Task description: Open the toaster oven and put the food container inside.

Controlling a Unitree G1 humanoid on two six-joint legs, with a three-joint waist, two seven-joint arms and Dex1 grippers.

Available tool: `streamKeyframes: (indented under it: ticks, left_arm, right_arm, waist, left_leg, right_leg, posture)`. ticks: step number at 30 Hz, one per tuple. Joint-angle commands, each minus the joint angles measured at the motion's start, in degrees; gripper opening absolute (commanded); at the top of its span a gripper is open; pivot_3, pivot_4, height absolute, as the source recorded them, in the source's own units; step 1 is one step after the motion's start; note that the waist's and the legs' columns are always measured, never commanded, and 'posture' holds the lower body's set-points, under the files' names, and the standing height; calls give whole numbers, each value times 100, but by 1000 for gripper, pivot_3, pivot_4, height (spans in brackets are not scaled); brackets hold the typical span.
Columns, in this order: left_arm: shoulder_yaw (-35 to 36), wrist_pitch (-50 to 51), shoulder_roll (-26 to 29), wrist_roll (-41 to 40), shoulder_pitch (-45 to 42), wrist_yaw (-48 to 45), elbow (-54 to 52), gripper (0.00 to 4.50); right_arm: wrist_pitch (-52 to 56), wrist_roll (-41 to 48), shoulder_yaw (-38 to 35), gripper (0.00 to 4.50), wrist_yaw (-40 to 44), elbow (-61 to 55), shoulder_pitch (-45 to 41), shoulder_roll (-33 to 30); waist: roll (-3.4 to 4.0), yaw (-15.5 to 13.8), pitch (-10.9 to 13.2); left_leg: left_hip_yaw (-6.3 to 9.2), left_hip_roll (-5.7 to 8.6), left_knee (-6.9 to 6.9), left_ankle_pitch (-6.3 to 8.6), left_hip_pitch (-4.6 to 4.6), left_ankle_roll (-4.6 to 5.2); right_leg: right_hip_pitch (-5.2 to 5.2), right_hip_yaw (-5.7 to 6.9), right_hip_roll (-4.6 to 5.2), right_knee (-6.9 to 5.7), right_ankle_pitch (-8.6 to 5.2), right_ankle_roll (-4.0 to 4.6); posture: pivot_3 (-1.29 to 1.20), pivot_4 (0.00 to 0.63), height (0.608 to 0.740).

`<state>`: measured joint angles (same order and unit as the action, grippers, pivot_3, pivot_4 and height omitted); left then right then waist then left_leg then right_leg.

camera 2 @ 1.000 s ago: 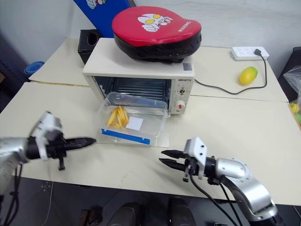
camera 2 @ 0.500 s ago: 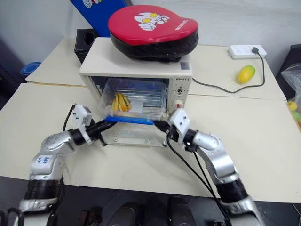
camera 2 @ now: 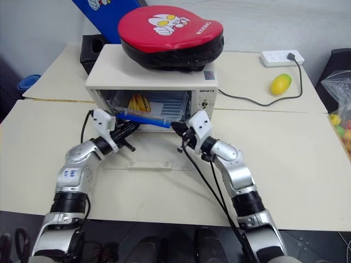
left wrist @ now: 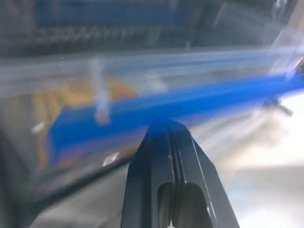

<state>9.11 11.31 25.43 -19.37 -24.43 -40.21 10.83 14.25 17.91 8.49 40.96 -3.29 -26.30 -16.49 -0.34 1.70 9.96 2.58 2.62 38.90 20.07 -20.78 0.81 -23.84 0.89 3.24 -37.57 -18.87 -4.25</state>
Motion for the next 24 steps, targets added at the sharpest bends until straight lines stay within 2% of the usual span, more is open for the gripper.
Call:
streamKeyframes:
  ticks: [1,4,8,11,14,18,20,24]
  left_arm:
    - [463,233,741,-712,556,-1119,-714,567]
    - [839,460,1663,-1131,1223,-2168,-938,1479]
    - [1233,498,2504,-1491,1678,-3306,-809,2706]
    - [1412,518,2872,-1614,1764,-3862,-540,3604]
    - [1418,638,2893,-1732,1806,-4005,-666,4467]
    - [1491,872,2786,-1929,1789,-3861,-1007,4467]
    - [1683,912,2656,-2054,1562,-3540,-1039,4467]
    - [1920,982,2447,-2212,1478,-3125,-1154,4467]
  right_arm:
    - [362,643,-424,0,691,-956,444,-688]
    - [214,722,-840,0,1197,-792,903,-1427]
    - [-606,378,-917,0,1873,285,1170,-1942]
    - [-1405,-5,-602,0,2383,1352,1041,-1913]
    - [-1841,-90,-404,0,2655,1863,820,-1620]
    - [-1864,148,-319,0,2734,1961,588,-970]
    - [-1548,535,-421,0,2599,1618,478,-558]
    - [-1056,1151,-797,0,2264,1092,229,-139]
  waist:
    - [0,-12,0]
    - [2,-31,2]
    - [7,-77,5]
    - [11,-102,7]
    - [21,-82,12]
    - [19,12,11]
    - [18,5,11]
    - [22,-5,13]
  left_leg:
    - [3,0,-1,1,-3,1]
    - [12,1,12,3,-29,5]
    - [15,2,11,5,-6,12]
    - [11,3,3,8,14,18]
    - [8,2,-5,7,14,18]
    - [6,-5,-7,6,17,12]
    - [5,-6,-9,5,17,10]
    - [5,-4,-2,5,12,8]
  right_leg:
    - [0,0,0,5,0,0]
    - [-2,6,4,25,0,0]
    - [27,10,8,61,0,0]
    - [43,9,12,66,-1,1]
    - [39,7,12,65,-1,2]
    - [35,7,6,57,-1,2]
    - [32,6,3,54,-1,3]
    - [28,6,4,49,-1,2]
  posture:
    - [0,150,740]
    - [0,150,740]
    - [0,150,740]
    - [0,150,740]
    - [0,150,740]
    - [0,150,740]
    - [0,150,740]
    - [0,150,740]
